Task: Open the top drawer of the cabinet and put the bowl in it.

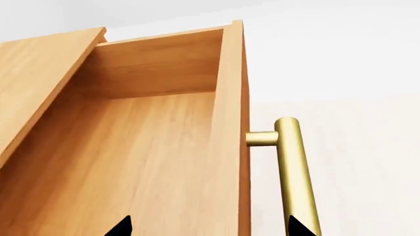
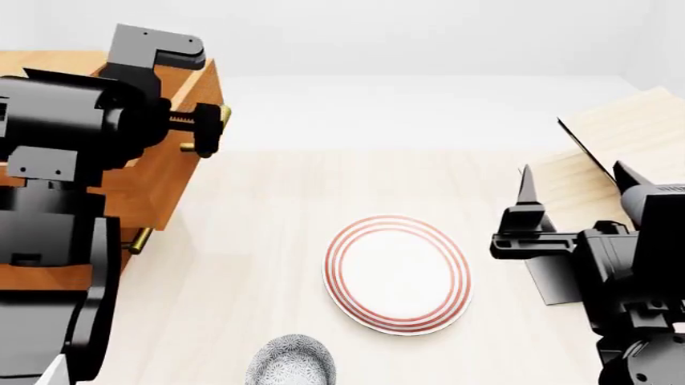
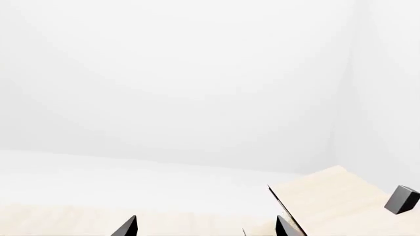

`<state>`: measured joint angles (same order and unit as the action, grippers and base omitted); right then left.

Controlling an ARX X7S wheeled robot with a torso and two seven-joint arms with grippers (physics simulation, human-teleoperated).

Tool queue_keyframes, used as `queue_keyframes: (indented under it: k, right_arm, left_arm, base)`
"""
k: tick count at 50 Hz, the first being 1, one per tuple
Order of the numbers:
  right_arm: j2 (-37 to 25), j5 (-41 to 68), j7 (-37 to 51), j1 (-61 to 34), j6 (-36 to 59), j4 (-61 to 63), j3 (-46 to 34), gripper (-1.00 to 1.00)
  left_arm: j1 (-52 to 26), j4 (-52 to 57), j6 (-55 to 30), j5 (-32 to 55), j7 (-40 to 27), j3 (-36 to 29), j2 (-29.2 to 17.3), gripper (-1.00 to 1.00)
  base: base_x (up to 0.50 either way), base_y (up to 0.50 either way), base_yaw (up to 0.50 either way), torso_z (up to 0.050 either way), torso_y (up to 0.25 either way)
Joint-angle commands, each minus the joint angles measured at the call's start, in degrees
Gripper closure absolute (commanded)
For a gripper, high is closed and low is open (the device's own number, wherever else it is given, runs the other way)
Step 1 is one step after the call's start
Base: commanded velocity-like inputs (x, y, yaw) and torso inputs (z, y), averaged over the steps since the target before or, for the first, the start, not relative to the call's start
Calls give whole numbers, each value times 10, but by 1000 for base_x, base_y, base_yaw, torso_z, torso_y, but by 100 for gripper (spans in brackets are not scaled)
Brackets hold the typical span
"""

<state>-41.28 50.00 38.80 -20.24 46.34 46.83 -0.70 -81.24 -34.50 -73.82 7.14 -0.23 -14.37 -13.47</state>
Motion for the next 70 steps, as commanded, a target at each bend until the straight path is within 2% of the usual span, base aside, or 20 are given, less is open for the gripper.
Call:
queue_keyframes:
  k: [1,14,22,70]
  right_arm:
    - [2,-5,-1,-1,-3,-5,-7,-100]
    - [2,-7,-1,1,-7,-7,-8,-100]
    - [0,-7,-1,5,-10,-8,-7,-100]
    - [-6,5,9,0,-7,-4,-6,-100]
  left_arm:
    - [27,-4,4,6,4,-2,-3,-100]
    - [62,114,-64,32,41,-44,-11,-100]
    - [75,164,-97,47,45,-41,-3,-100]
    - [114,194,-103,87,42,-29,43,-100]
  base:
    - [0,0,0,0,0]
    - [0,0,0,0,0]
    - [0,0,0,0,0]
    - [0,0,0,0,-3]
